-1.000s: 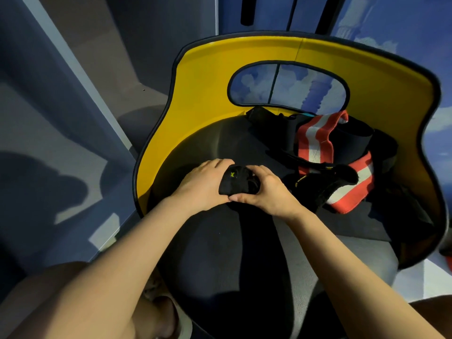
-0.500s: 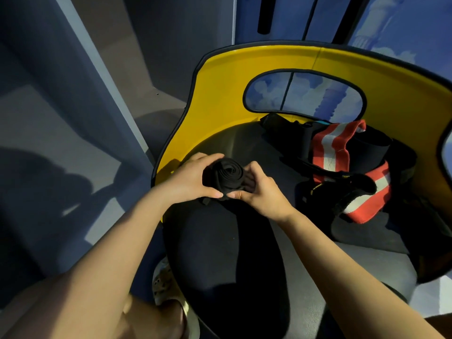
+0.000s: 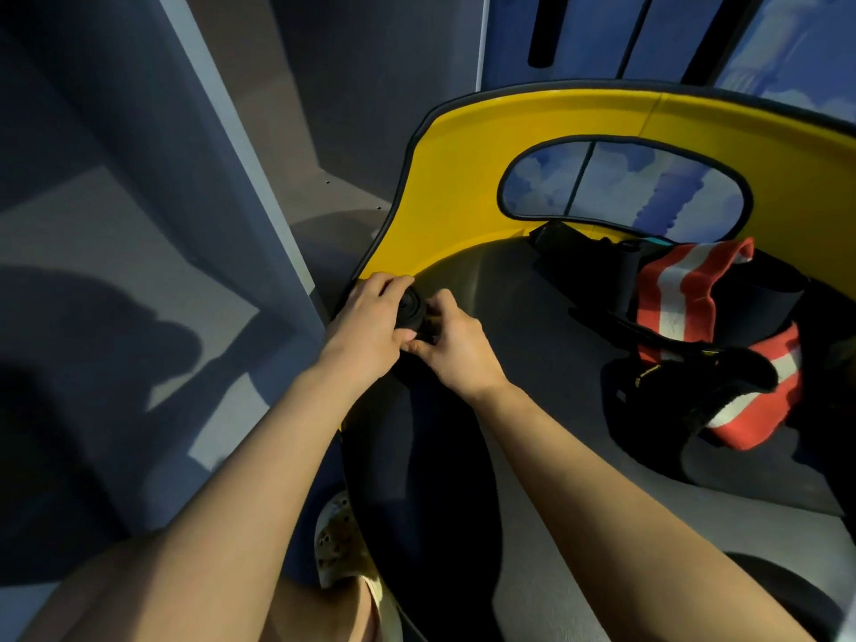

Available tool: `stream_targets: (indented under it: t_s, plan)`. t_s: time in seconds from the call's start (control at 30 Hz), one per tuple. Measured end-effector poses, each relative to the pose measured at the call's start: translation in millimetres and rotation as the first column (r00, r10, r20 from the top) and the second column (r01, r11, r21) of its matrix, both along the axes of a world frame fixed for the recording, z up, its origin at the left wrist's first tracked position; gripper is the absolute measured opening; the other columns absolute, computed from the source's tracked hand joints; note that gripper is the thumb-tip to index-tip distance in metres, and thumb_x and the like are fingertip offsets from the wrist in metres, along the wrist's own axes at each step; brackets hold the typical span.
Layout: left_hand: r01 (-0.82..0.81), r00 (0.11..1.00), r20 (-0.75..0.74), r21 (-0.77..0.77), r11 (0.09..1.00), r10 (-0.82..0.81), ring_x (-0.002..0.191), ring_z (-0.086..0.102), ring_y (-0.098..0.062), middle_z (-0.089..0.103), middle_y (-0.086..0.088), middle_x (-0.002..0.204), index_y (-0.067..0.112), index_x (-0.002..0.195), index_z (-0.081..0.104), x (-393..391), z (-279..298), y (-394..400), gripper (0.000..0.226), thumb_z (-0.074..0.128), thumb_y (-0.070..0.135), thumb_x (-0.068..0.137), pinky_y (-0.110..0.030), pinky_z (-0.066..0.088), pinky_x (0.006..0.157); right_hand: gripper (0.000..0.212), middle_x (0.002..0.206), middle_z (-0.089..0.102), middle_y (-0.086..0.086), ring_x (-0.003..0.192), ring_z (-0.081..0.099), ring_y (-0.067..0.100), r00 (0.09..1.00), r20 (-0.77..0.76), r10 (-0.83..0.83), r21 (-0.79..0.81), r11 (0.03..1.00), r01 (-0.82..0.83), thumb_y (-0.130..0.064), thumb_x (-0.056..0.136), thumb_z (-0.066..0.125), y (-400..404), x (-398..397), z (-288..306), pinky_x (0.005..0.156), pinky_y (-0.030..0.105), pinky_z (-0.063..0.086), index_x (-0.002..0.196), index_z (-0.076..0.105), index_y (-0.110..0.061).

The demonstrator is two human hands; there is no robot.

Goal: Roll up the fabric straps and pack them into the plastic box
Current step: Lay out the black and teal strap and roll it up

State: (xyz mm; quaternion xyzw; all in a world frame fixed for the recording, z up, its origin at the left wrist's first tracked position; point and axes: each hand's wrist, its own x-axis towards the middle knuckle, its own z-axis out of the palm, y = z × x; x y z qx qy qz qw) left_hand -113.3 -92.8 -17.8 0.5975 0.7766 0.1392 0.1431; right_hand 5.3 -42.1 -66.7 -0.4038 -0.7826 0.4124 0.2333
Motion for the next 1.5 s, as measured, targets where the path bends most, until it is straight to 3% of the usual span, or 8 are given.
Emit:
stream_targets:
  t_s: [0.4,0.57,0.67,0.87,1.0,1.13,1.2,1.5]
  plan:
    - [-0.057,0.985,-0.165,-0.055,0.997,0.047,0.138,0.026,-0.028,0.017,-0.006,0.154,0.012,0.143,0.027,2.7,1.3,2.5,0.062,0.057,0.005,0.089,-0.04,0.035,0.105,0.041,0.114,0.057,0.012,0.102,0.056,0.032,0.996,0.092,-0.002,0.032,0.999,-0.001,-0.02,0.083,0.068,-0.5,-22.7,2.0,0.081,0.046,0.049,0.113,0.042,-0.009]
    - [0.028,0.926,-0.376,-0.046,0.999,-0.044,0.146,-0.004,-0.027,0.01,-0.009,0.157,0.018,0.145,0.025,16.5,9.1,7.4,0.065,0.057,0.026,0.089,-0.045,0.0,0.117,0.054,0.129,0.053,0.007,0.116,0.052,0.025,0.989,0.15,-0.021,0.04,0.999,0.015,-0.03,0.084,0.068,3.0,13.6,1.5,0.093,0.042,0.047,0.13,0.043,-0.015]
    - [0.099,0.915,-0.393,0.009,0.995,-0.088,0.146,-0.004,-0.024,0.013,-0.008,0.156,0.02,0.144,0.028,37.0,9.4,12.6,0.059,0.054,0.024,0.091,-0.044,-0.004,0.117,0.049,0.126,0.055,0.006,0.113,0.054,0.023,0.983,0.166,-0.083,0.11,0.992,0.065,-0.031,0.086,0.066,5.6,45.2,6.2,0.092,0.039,0.047,0.128,0.047,-0.015]
    - [0.222,0.948,-0.238,0.025,0.975,-0.21,0.146,0.005,-0.018,0.019,-0.001,0.155,0.024,0.144,0.029,94.7,7.2,28.8,0.054,0.049,0.021,0.094,-0.041,0.0,0.118,0.033,0.109,0.064,0.008,0.102,0.059,0.026,0.959,0.135,-0.249,0.398,0.9,0.178,-0.024,0.085,0.066,13.3,115.1,29.7,0.085,0.037,0.049,0.115,0.061,-0.01]
    - [0.34,0.936,-0.112,0.024,0.94,-0.335,0.145,0.01,-0.016,0.024,0.002,0.153,0.024,0.143,0.032,131.4,4.6,34.8,0.051,0.049,0.022,0.095,-0.036,0.003,0.118,0.031,0.104,0.064,0.016,0.096,0.058,0.039,0.874,0.263,-0.408,0.578,0.792,0.196,-0.016,0.078,0.071,32.6,181.5,42.8,0.083,0.043,0.049,0.106,0.066,-0.004]
    - [0.409,0.912,0.036,0.005,0.913,-0.409,0.142,0.019,-0.015,0.032,0.004,0.149,0.024,0.14,0.037,158.2,0.9,35.7,0.046,0.049,0.024,0.095,-0.032,0.014,0.116,0.045,0.118,0.059,0.016,0.109,0.053,0.037,0.694,0.54,-0.476,0.425,0.866,0.263,-0.026,0.082,0.069,47.7,233.0,44.0,0.088,0.039,0.044,0.123,0.059,-0.009]
    - [0.398,0.908,0.148,-0.02,0.917,-0.391,0.136,0.032,-0.017,0.036,0.004,0.146,0.025,0.138,0.041,167.6,-0.2,35.7,0.043,0.049,0.026,0.096,-0.032,0.029,0.108,0.036,0.112,0.064,0.015,0.105,0.058,0.035,0.68,0.565,-0.468,0.347,0.882,0.319,-0.027,0.085,0.065,50.3,243.5,40.8,0.081,0.037,0.046,0.117,0.063,-0.011]
    - [0.282,0.785,0.598,-0.111,0.953,-0.163,0.127,0.044,-0.011,0.046,0.001,0.14,0.022,0.138,0.04,179.2,-6.8,47.6,0.041,0.046,0.024,0.097,-0.022,0.035,0.098,0.013,0.07,0.067,0.009,0.069,0.062,0.023,0.801,0.258,-0.541,0.303,0.832,0.464,-0.02,0.086,0.065,43.4,242.1,54.4,0.058,0.031,0.041,0.091,0.075,-0.013]
